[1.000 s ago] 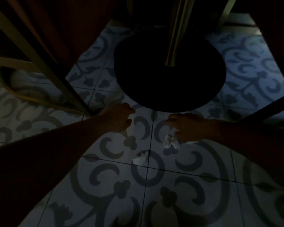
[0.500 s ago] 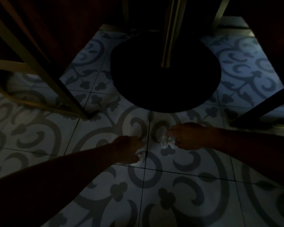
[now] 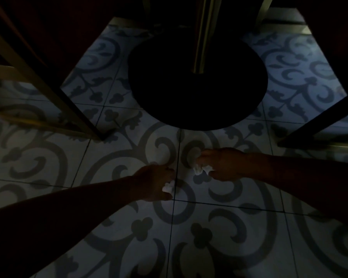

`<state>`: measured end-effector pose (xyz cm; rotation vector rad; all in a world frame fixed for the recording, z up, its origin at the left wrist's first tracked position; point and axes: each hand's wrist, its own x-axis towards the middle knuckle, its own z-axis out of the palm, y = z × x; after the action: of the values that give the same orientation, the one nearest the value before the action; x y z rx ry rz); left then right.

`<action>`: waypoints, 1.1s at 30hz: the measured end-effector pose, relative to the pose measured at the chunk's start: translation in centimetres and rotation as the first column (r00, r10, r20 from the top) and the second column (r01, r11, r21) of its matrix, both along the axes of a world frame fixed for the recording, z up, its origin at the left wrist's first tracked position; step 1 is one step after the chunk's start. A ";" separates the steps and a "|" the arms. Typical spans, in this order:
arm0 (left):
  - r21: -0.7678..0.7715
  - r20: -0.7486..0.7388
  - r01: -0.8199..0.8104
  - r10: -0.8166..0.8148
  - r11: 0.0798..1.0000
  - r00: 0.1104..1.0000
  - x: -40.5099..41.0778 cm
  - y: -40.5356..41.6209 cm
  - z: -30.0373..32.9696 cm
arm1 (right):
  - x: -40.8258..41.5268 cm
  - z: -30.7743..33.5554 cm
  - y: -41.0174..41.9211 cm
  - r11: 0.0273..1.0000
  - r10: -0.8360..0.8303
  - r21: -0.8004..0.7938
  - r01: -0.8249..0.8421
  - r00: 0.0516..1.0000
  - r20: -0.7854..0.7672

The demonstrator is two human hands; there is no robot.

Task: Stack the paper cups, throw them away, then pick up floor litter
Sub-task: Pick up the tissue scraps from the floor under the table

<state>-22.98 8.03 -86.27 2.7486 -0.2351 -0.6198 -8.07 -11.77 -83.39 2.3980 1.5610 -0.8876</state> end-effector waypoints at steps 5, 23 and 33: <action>0.042 -0.102 0.014 -0.009 0.999 0.995 0.1 -0.6 -0.4 | -0.7 -0.7 -0.1 0.997 0.069 -0.044 -0.070 0.997 -0.015; -0.462 -0.621 -0.819 0.536 0.339 0.572 1.8 -0.9 1.4 | -1.7 -0.5 -1.0 0.974 0.151 -0.176 -0.144 0.988 0.026; -0.517 -0.761 -0.848 0.515 -0.114 0.395 2.5 -0.9 1.7 | -1.9 -0.5 -1.6 0.982 0.124 -0.150 -0.113 0.990 0.066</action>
<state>-20.46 7.16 -84.60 1.2029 0.7977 -0.3642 -10.00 -13.40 -83.91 2.1878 1.5361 -0.8469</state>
